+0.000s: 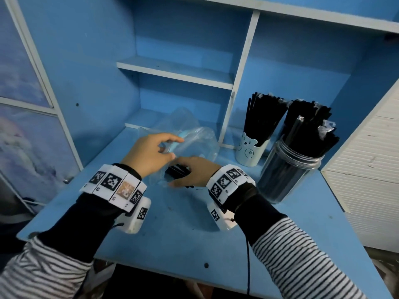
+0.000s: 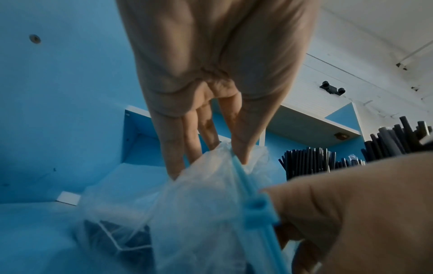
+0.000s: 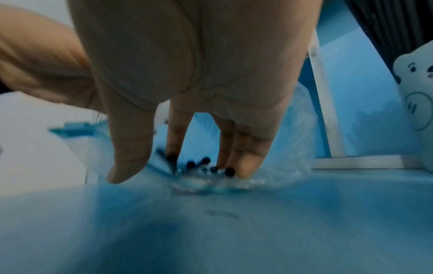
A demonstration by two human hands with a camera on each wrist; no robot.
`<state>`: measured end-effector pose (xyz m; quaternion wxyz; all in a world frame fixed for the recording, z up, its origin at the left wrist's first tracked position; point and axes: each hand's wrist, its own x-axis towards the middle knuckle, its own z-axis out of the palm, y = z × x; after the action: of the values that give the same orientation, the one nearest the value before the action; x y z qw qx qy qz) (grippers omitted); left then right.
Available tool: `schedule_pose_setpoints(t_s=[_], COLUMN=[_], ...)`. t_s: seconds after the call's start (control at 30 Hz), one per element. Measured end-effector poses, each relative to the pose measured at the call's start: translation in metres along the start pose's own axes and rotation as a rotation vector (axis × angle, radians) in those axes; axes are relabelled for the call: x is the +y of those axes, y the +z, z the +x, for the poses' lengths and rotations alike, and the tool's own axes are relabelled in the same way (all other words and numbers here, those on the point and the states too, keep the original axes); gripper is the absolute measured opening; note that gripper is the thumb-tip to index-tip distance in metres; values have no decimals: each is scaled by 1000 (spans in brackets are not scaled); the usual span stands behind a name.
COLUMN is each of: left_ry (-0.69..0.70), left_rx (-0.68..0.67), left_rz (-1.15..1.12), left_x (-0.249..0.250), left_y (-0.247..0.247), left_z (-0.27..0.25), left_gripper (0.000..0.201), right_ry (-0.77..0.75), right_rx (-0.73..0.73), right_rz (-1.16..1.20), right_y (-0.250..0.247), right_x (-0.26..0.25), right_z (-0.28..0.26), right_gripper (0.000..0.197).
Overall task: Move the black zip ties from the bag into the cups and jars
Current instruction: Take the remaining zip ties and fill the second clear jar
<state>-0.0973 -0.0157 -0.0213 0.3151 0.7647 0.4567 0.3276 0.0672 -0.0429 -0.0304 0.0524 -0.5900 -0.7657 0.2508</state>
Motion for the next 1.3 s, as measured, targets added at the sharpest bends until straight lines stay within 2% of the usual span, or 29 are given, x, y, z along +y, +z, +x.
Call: schedule_pose_setpoints(t_s=[0.13,0.27,0.47,0.67,0.83,0.97,1.13,1.2,1.23,1.3], left_ry=[-18,-2,-4,6,2,24,182,275,330,415], left_rx=[29,16,-6,-34,-33,18,183,249,241,113], left_rz=[-8,-30,-13,-3,-4,65,234,237,219,170], left_x=[-1,-4,-8,-13,-12,-9,-1,12,19,34], left_y=[-5,-8,-11,-14,-13,-9,-5,-1,3,14], left_z=[2,4,6,5,2,-4,-12,-17,-19,-21], left_gripper=[43,46,45,45,42,39,37,35,36,45], right_ry=[41,5,-43,-27,18,43,75,90,91,86], right_rx=[-2,19,37,92,197,231,317,337,344,357], right_rz=[-80,-54,-83,-34,57,93,115,104,101,105], right_y=[10,10,19,15,5,-8,-29,-39,-44,-53], right_x=[12,18,18,20,23,25,22,18,16,11], right_z=[8,13,17,13,4,-13,-47,-63,-71,-86], right_gripper=[65,70,44,47,46,47,39,36,35,34])
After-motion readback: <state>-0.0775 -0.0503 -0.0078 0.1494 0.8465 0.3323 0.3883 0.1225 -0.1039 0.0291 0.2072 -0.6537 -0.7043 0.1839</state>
